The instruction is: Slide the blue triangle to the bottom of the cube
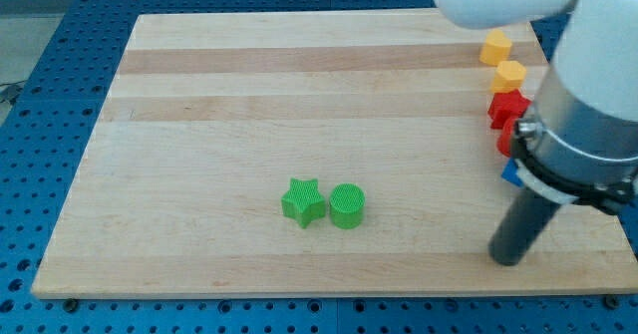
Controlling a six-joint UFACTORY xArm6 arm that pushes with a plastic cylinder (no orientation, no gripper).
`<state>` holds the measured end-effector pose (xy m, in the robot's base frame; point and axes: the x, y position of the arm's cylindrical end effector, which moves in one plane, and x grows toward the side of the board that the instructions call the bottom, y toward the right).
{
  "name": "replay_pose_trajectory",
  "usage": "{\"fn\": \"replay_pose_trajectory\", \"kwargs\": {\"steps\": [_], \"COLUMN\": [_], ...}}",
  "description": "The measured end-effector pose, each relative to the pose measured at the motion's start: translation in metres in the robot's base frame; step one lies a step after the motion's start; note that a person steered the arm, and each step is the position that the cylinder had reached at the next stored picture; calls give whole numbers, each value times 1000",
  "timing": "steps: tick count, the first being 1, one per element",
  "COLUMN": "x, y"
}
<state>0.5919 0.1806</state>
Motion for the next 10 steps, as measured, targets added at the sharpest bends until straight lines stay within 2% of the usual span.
{"fn": "replay_pose_trajectory", "kwargs": {"steps": [2,3,4,5,7,8,9,10], "x": [-1,-5,-9,-36,-37,-35,-36,-70], "y": [18,51,51,51,54,87,88,81]}}
